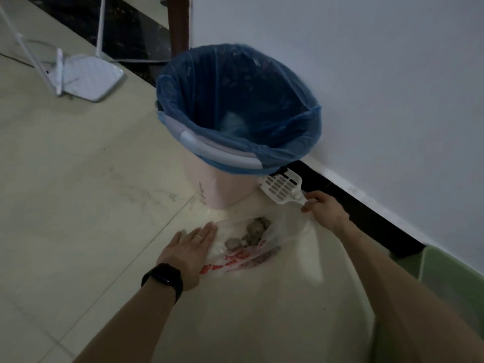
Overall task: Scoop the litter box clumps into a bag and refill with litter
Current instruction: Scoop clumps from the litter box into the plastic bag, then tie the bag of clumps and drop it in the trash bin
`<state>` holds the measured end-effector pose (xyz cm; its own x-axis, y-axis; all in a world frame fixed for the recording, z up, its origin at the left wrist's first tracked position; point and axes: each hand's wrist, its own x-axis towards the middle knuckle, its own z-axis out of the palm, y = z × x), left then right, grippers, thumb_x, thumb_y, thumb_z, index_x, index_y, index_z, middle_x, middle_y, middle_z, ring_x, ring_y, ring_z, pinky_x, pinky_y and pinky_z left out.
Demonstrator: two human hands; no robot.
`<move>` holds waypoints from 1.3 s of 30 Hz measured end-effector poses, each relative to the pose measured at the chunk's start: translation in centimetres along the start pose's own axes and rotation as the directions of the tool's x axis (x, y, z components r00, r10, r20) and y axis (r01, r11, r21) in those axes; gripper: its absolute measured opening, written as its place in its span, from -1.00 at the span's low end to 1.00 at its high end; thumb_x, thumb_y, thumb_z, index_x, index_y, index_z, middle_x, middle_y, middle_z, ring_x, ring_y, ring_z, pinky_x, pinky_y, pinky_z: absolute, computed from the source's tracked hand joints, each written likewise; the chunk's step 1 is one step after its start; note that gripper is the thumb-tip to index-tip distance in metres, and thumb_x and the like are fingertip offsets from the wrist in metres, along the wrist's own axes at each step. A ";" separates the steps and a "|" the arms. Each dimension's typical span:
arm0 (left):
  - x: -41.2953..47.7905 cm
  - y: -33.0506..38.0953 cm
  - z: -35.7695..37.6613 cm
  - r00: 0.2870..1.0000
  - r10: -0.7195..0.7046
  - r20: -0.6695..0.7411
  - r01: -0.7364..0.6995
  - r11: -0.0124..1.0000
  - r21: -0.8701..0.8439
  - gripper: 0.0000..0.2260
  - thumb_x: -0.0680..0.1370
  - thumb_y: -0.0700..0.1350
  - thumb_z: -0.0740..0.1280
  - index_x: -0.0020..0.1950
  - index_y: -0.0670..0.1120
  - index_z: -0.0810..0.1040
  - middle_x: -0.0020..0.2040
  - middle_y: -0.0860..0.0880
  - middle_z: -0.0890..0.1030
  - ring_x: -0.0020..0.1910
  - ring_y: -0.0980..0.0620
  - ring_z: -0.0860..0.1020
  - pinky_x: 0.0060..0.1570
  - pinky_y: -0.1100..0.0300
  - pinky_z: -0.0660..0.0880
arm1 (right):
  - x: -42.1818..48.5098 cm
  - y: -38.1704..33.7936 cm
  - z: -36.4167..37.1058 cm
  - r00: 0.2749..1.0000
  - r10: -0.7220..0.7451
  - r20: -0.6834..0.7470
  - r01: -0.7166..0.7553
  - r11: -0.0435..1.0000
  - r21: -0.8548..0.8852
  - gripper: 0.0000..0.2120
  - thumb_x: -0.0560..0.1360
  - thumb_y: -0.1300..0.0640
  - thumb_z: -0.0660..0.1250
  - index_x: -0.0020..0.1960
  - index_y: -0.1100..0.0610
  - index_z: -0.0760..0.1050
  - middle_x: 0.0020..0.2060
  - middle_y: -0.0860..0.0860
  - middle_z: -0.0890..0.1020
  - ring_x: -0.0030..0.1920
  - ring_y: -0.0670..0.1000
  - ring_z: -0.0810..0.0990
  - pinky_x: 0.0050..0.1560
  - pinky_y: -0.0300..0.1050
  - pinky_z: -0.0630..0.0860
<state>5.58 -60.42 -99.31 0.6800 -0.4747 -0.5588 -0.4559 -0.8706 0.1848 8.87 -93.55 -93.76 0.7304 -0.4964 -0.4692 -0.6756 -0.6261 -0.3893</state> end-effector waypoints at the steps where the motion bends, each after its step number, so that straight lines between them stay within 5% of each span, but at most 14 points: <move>1: -0.2 -0.6 0.0 1.000 0.005 -0.003 -0.005 1.000 -0.003 -0.10 0.53 -0.27 0.21 0.50 0.03 -0.48 0.57 0.07 -0.34 0.57 0.06 -0.16 0.52 0.07 -0.20 | 1.0 -0.1 0.5 1.000 0.017 0.005 -0.017 0.999 -0.029 -0.72 0.42 -0.03 0.29 0.13 -0.18 0.53 0.02 -0.11 0.61 0.16 0.06 0.53 0.37 0.15 0.33; 4: -0.8 -1.9 0.5 0.999 0.004 -0.052 -0.009 0.995 -0.098 -0.05 0.50 -0.18 0.26 0.44 0.11 -0.53 0.60 0.05 -0.20 0.57 0.02 -0.01 0.54 0.10 -0.04 | 2.9 -0.1 1.7 0.998 0.028 -0.065 -0.038 0.987 -0.157 -0.69 0.56 -0.09 0.18 0.27 -0.20 0.50 0.14 -0.02 0.62 0.23 0.15 0.51 0.39 0.16 0.23; 7: -0.8 -2.4 1.4 0.987 -0.126 -0.102 0.081 0.927 -0.366 -0.11 0.50 -0.06 0.29 0.55 0.18 -0.35 0.59 0.02 0.09 0.50 -0.03 0.21 0.44 0.06 0.26 | 3.4 0.0 2.2 0.958 -0.058 -0.280 -0.039 0.944 -0.328 -0.68 0.62 -0.04 0.09 0.31 -0.10 0.48 0.20 0.11 0.58 0.26 0.21 0.43 0.32 0.16 0.20; 11: 0.0 -1.9 1.8 0.952 -0.278 -0.130 0.176 0.842 -0.511 -0.35 0.55 0.20 0.19 0.59 0.14 0.02 0.53 0.02 0.22 0.45 -0.03 0.28 0.39 0.01 0.33 | 0.7 1.1 4.9 0.845 -0.142 -0.516 0.074 0.986 -0.150 -0.62 0.60 -0.05 0.15 0.32 0.10 0.48 0.24 0.18 0.53 0.26 0.23 0.42 0.28 0.09 0.30; 13: 0.5 -1.5 1.2 0.931 -0.357 -0.073 0.277 0.824 -0.494 -0.38 0.55 0.32 0.11 0.55 0.08 0.19 0.49 -0.03 0.30 0.41 -0.08 0.34 0.37 -0.02 0.34 | -1.8 1.7 6.6 0.886 -0.102 -0.452 0.104 0.994 -0.021 -0.51 0.57 -0.18 0.18 0.35 0.12 0.44 0.27 0.18 0.51 0.27 0.21 0.43 0.26 0.10 0.36; 16: 0.6 -0.6 -0.7 0.890 -0.433 0.141 0.439 0.733 -0.519 -0.26 0.51 0.46 0.01 0.47 -0.04 0.34 0.39 -0.14 0.45 0.32 -0.18 0.45 0.29 -0.01 0.39 | -3.9 3.3 7.8 0.994 0.015 -0.110 -0.010 0.999 0.043 -0.29 0.51 -0.35 0.20 0.44 0.14 0.34 0.31 0.13 0.52 0.31 0.19 0.48 0.28 0.06 0.41; 18: 0.6 -0.3 -2.1 0.880 -0.419 0.225 0.474 0.736 -0.484 -0.20 0.47 0.49 0.05 0.44 -0.09 0.42 0.39 -0.15 0.47 0.31 -0.17 0.46 0.25 0.05 0.39 | -4.7 3.9 7.2 0.999 0.040 -0.010 -0.038 0.992 0.122 -0.41 0.56 -0.26 0.19 0.29 0.21 0.50 0.16 0.17 0.62 0.15 0.20 0.58 0.15 -0.02 0.47; 22: 0.2 0.8 -5.9 0.919 -0.336 0.209 0.395 0.788 -0.472 -0.36 0.48 0.36 0.29 0.30 -0.13 0.54 0.26 -0.13 0.58 0.14 -0.13 0.55 0.05 0.16 0.45 | -7.2 3.7 4.1 0.995 0.038 -0.093 0.005 0.902 0.432 -0.67 0.56 -0.02 0.25 -0.09 0.24 0.61 -0.33 0.11 0.59 -0.28 0.10 0.55 -0.19 -0.06 0.43; 25: -1.8 3.6 -9.6 0.948 -0.228 0.224 0.316 0.771 -0.553 -0.65 0.48 0.22 0.40 -0.09 -0.07 0.57 -0.18 -0.05 0.57 -0.30 0.00 0.46 -0.33 0.21 0.36 | -9.6 3.4 1.5 0.993 0.009 -0.119 0.060 0.825 0.561 -0.72 0.52 0.01 0.29 -0.21 0.22 0.51 -0.31 0.11 0.57 -0.30 0.07 0.53 -0.19 -0.04 0.47; 27: -3.7 5.9 -12.6 0.965 -0.154 0.210 0.248 0.789 -0.562 -0.68 0.47 0.16 0.43 -0.23 -0.05 0.47 -0.32 0.00 0.46 -0.40 0.04 0.38 -0.40 0.24 0.31 | -11.5 2.6 -0.6 0.979 -0.111 -0.171 0.183 0.846 0.501 -0.68 0.53 -0.02 0.27 -0.21 0.23 0.48 -0.27 0.15 0.62 -0.26 0.10 0.61 -0.14 0.01 0.54; 32: -7.6 12.5 -20.5 0.950 -0.197 -0.244 -0.100 0.547 -0.831 -0.76 0.49 -0.01 0.45 -0.24 -0.07 0.45 -0.32 -0.04 0.52 -0.37 0.03 0.53 -0.23 0.14 0.47 | -16.2 -0.9 -5.9 0.855 -0.334 -0.396 0.491 0.765 0.417 -0.73 0.54 -0.02 0.34 -0.16 0.18 0.49 -0.30 0.10 0.64 -0.22 0.07 0.61 -0.12 -0.04 0.52; 36: -9.0 15.8 -24.2 0.931 -0.092 -0.353 -0.055 0.921 -0.385 -0.77 0.49 -0.07 0.40 -0.23 -0.21 0.51 -0.27 -0.13 0.59 -0.26 -0.08 0.58 -0.24 0.08 0.52 | -18.1 -2.0 -9.2 0.752 -0.535 -0.385 0.620 0.773 0.136 -0.77 0.52 -0.08 0.32 -0.19 0.06 0.48 -0.35 -0.04 0.63 -0.28 -0.01 0.60 -0.17 -0.09 0.53; 39: -8.9 17.0 -26.5 0.935 -0.060 -0.350 -0.068 0.937 -0.344 -0.86 0.48 -0.11 0.42 -0.14 -0.10 0.48 -0.18 -0.04 0.52 -0.20 -0.02 0.48 -0.20 0.14 0.43 | -19.0 -2.2 -12.4 0.761 -0.583 -0.285 0.590 0.804 -0.070 -0.80 0.52 -0.11 0.30 -0.17 -0.01 0.55 -0.27 -0.07 0.68 -0.20 -0.03 0.63 -0.12 -0.10 0.55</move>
<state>7.00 -74.37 -69.80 0.8642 -0.4365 -0.2504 -0.2761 -0.8273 0.4892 -2.30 -90.20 -74.21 0.9782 -0.1840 0.0960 -0.1052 -0.8386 -0.5345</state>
